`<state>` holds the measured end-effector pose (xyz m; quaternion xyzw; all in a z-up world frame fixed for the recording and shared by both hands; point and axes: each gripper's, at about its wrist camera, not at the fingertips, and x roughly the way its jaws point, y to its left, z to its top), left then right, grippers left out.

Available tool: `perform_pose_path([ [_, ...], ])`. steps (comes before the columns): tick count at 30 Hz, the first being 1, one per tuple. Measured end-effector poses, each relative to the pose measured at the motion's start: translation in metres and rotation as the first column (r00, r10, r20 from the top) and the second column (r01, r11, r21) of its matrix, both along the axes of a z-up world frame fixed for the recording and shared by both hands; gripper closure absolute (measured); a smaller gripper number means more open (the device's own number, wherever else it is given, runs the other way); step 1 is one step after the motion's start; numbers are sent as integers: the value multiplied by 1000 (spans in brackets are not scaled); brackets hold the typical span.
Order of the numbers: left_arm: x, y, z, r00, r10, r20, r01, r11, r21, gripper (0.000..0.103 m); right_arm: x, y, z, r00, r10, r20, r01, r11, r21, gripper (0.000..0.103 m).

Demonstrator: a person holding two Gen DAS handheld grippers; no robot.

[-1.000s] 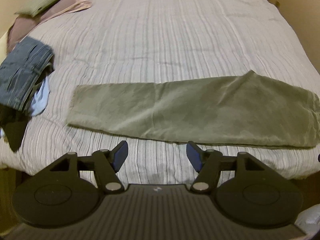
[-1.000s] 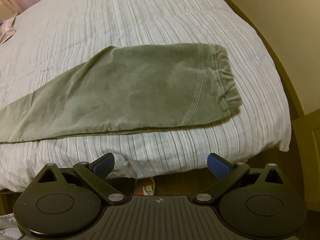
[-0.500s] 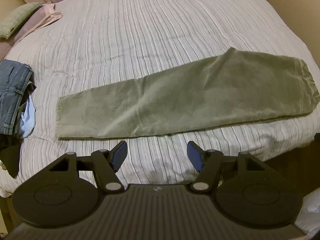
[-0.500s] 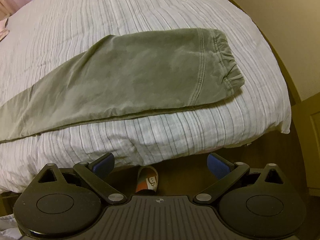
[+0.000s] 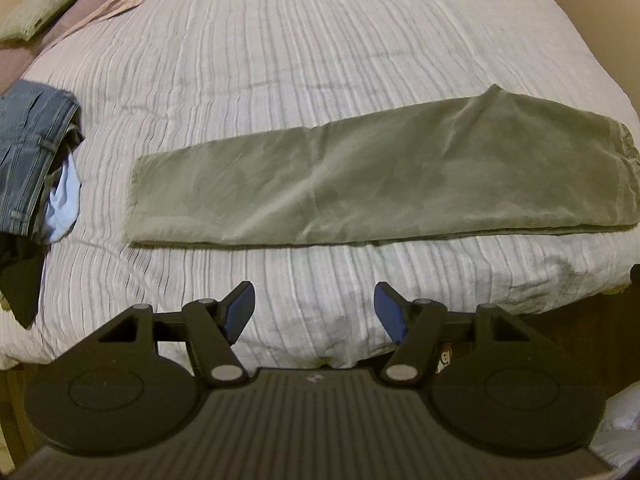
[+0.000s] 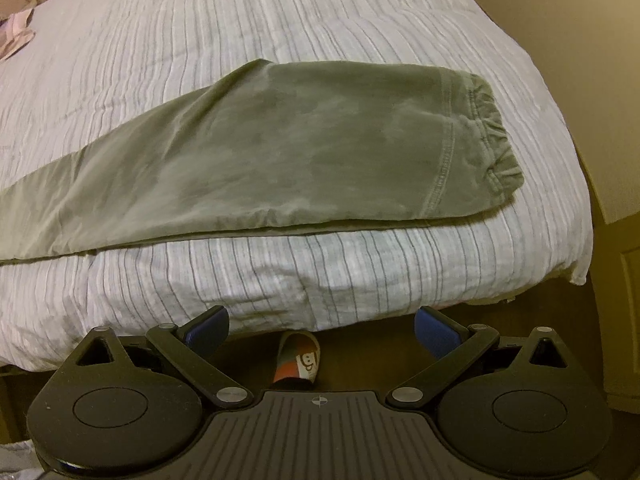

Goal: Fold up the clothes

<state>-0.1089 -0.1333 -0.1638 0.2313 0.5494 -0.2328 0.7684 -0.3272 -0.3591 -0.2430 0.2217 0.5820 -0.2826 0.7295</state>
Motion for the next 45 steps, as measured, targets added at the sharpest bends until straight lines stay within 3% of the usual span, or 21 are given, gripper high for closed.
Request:
perform_pose_path([
  [6, 19, 25, -11, 998, 69, -15, -69, 997, -29, 41, 11, 4, -11, 999, -41, -13, 40, 999, -15, 2],
  [10, 37, 50, -23, 993, 114, -35, -117, 990, -78, 41, 19, 5, -21, 997, -70, 32, 71, 997, -27, 2],
  [12, 48, 65, -32, 987, 152, -45, -156, 981, -116, 41, 18, 2, -28, 989, -106, 106, 109, 994, -20, 2],
  [15, 67, 92, -50, 967, 237, -89, -251, 947, -201, 47, 7, -11, -43, 930, -245, 275, 231, 969, 84, 2],
  [17, 79, 113, -64, 940, 314, -136, -340, 899, -275, 48, -3, -25, -62, 858, -372, 354, 311, 925, 219, 2],
  [19, 94, 136, -83, 898, 392, -199, -439, 824, -358, 54, -12, -35, -84, 784, -463, 414, 342, 878, 334, 4],
  [21, 106, 152, -104, 867, 440, -232, -498, 764, -410, 67, -19, -44, -106, 715, -530, 456, 345, 835, 429, 40],
  [22, 112, 160, -114, 852, 461, -247, -523, 734, -433, 76, -21, -47, -119, 682, -558, 472, 332, 812, 481, 44],
  [24, 122, 173, -131, 825, 494, -274, -563, 678, -473, 84, -25, -51, -139, 630, -598, 495, 318, 781, 538, 45],
  [29, 134, 192, -175, 780, 525, -339, -619, 570, -541, 85, -33, -52, -171, 554, -609, 567, 265, 775, 573, 55],
  [31, 135, 200, -193, 759, 531, -378, -643, 516, -566, 85, -37, -51, -183, 517, -605, 606, 234, 781, 579, 56],
  [33, 135, 208, -208, 742, 527, -414, -659, 458, -597, 85, -40, -48, -191, 485, -582, 652, 208, 801, 561, 77],
  [35, 134, 213, -219, 748, 519, -414, -646, 425, -634, 86, -43, -49, -201, 453, -573, 682, 181, 809, 559, 79],
  [38, 131, 216, -227, 783, 498, -372, -590, 405, -699, 93, -46, -51, -209, 414, -572, 708, 163, 812, 561, 88],
  [41, 128, 217, -225, 815, 482, -322, -529, 394, -752, 97, -37, -47, -203, 459, -538, 707, 202, 838, 506, 88],
  [42, 126, 216, -223, 827, 481, -293, -505, 403, -763, 97, -33, -45, -199, 500, -500, 707, 214, 862, 459, 88],
  [43, 124, 214, -220, 839, 477, -260, -476, 416, -774, 97, -28, -42, -194, 538, -465, 703, 225, 883, 413, 88],
  [44, 121, 211, -220, 857, 471, -207, -434, 446, -782, 97, -24, -37, -190, 567, -442, 695, 237, 896, 376, 88],
  [45, 121, 206, -225, 877, 459, -141, -394, 521, -757, 95, -20, -32, -185, 596, -413, 688, 247, 910, 332, 84],
])
